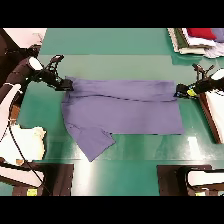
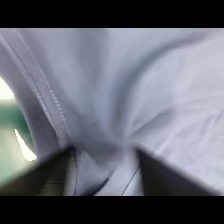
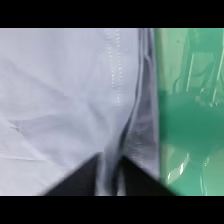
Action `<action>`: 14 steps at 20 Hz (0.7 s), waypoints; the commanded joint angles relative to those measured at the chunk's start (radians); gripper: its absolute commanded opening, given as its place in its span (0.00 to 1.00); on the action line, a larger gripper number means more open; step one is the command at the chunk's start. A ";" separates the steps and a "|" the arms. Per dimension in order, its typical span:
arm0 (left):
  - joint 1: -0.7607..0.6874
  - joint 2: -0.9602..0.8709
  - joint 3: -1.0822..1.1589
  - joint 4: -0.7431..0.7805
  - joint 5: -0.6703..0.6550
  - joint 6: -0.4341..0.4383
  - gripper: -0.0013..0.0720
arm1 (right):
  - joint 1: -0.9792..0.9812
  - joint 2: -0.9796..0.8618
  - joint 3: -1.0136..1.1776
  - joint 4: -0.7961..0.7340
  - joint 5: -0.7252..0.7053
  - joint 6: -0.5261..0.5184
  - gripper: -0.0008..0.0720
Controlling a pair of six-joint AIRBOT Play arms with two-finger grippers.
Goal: Fold the shirts.
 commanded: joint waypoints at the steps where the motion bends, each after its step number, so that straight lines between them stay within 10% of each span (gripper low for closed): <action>1: -0.001 0.004 -0.005 0.023 -0.041 -0.041 0.76 | 0.013 0.006 -0.005 0.000 0.035 0.000 0.47; 8: 0.101 0.243 -0.140 0.122 -0.206 -0.116 0.76 | -0.111 0.195 -0.068 -0.005 0.228 -0.021 0.47; 14: 0.109 0.560 -0.666 -0.185 -0.185 -0.118 0.76 | -0.158 0.316 -0.167 0.004 0.252 -0.039 0.55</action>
